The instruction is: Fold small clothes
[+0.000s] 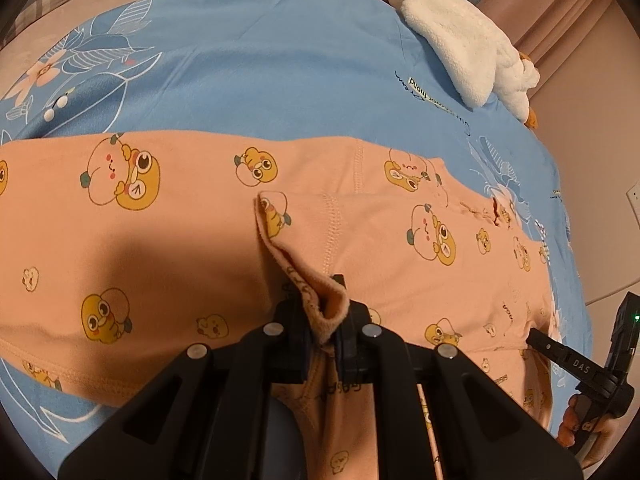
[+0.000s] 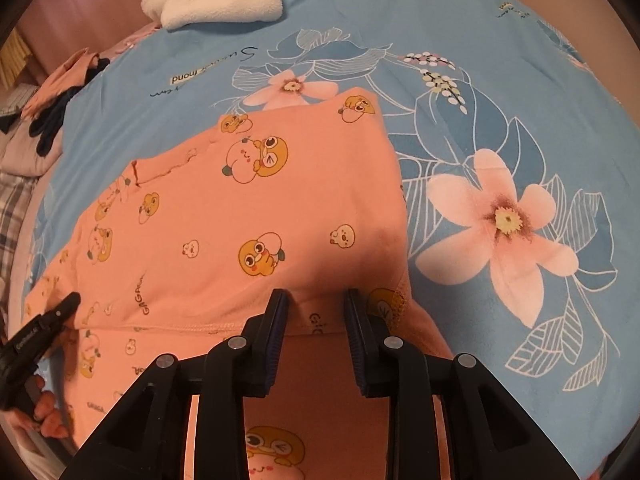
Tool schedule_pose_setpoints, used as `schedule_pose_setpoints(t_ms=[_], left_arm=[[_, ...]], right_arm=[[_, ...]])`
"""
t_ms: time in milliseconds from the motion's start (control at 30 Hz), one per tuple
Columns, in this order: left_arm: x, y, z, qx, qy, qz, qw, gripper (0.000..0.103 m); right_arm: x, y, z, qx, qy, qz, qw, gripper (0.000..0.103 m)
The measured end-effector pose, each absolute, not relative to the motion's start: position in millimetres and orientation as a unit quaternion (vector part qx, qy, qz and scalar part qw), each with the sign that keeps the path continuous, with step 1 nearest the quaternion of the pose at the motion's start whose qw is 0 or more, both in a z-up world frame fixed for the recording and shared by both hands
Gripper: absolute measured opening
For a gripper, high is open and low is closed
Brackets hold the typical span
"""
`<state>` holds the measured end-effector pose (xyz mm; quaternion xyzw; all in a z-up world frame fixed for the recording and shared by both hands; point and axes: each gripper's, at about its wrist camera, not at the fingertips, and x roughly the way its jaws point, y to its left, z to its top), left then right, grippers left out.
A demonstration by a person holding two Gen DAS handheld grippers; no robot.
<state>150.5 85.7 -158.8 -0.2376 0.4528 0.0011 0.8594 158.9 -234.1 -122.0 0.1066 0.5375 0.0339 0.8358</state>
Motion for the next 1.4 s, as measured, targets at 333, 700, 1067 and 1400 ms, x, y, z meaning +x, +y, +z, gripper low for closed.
schedule_pose_setpoints(t_ms=[333,700,1067,1400], left_arm=[[144,96,-158,-0.287,0.451,-0.01,0.845,0.012],[101,116,-129,-0.278,0.447,0.087,0.846,0.022],[19,150,-47,-0.278,0.36,0.152,0.878,0.093],[-18,144,-23,-0.268,0.326,0.159,0.893,0.101]], right_arm=[[160,-226,-120,0.094,0.535,0.019,0.839,0.028],[158,-230,-120,0.101,0.532,0.021,0.84,0.028],[141,-215,-57,0.074,0.489,0.047,0.868,0.078],[84,-192,21,0.063,0.378,0.143,0.912,0.101]])
